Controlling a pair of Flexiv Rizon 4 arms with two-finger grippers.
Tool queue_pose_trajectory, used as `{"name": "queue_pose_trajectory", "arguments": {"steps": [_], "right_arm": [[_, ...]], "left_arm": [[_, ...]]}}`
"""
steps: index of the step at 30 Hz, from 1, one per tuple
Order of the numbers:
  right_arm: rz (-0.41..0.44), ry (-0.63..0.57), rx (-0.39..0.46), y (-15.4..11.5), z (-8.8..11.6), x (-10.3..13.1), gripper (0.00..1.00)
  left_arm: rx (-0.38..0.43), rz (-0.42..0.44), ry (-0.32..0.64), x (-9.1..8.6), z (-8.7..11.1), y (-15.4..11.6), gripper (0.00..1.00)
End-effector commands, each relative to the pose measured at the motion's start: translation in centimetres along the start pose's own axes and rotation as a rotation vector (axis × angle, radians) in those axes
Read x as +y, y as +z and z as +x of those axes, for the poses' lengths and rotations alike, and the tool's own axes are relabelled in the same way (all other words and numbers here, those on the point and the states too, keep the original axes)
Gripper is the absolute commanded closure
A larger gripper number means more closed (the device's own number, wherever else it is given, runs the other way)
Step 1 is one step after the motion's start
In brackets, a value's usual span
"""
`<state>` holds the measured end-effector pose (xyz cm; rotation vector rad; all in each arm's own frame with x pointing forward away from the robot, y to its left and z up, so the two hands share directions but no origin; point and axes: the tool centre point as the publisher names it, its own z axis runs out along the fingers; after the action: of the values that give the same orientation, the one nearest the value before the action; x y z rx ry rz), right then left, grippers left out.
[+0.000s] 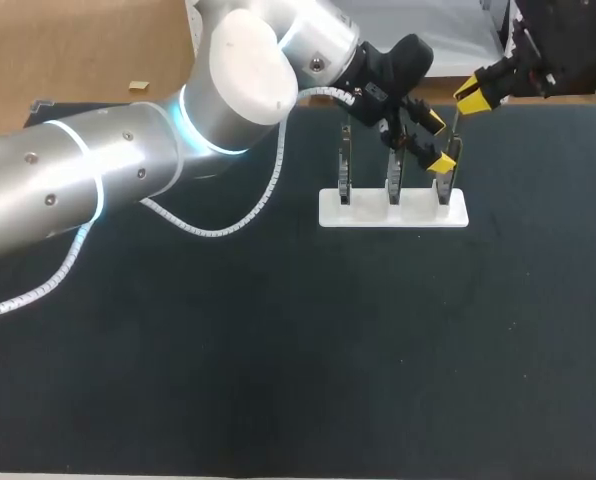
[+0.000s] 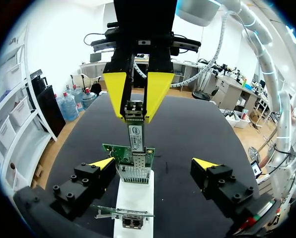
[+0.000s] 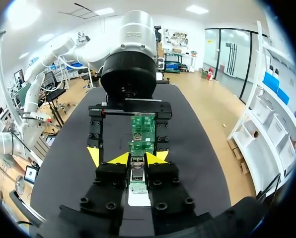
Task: Pick up the optical module with the left hand, and insert it into the network port with the right hand.
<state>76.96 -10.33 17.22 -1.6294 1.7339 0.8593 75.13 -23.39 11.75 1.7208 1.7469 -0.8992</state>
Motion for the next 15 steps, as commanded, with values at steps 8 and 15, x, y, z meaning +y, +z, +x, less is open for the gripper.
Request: {"name": "queue_pose_trajectory", "arguments": {"steps": [8,15], "right_arm": [[0.014,-0.002,-0.009,-0.13,0.01,0.46,1.0],[0.008,0.0,-0.003,-0.05,0.04,0.67,1.0]], "left_arm": [[0.006,0.005,-0.002,0.27,-0.16,0.07,0.0],[0.006,0.005,-0.002,0.27,-0.16,0.07,0.0]]}}
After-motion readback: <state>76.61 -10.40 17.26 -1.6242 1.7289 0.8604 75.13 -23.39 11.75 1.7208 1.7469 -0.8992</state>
